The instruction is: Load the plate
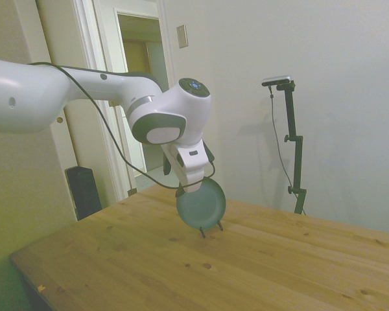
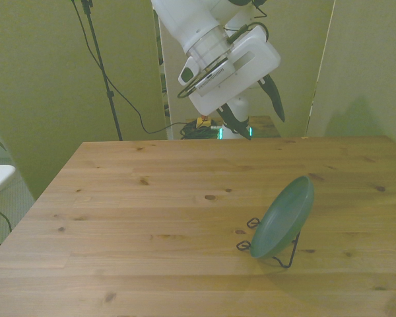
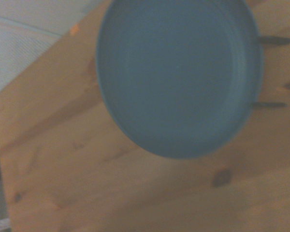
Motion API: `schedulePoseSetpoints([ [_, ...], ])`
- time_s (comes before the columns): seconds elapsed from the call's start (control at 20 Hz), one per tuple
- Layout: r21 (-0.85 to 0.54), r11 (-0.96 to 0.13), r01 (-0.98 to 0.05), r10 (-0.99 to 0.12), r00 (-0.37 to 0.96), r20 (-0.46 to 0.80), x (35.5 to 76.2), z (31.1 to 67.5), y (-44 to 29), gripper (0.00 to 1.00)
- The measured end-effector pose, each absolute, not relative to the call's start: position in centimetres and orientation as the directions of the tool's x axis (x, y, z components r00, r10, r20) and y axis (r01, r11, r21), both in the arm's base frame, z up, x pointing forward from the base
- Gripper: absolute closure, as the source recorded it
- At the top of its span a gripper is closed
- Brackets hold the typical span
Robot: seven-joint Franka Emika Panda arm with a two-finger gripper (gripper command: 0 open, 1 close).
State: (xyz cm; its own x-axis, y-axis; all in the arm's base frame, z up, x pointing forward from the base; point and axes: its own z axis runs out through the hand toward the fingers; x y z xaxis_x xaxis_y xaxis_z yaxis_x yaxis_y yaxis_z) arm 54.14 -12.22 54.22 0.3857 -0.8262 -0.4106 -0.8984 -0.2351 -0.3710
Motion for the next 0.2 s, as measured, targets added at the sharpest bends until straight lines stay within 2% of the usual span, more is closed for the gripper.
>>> schedulePoseSetpoints([
  [0.2,-0.291,-0.267,-0.919,-0.841,0.370,-0.395,52.4,54.4,-12.1,0.00],
])
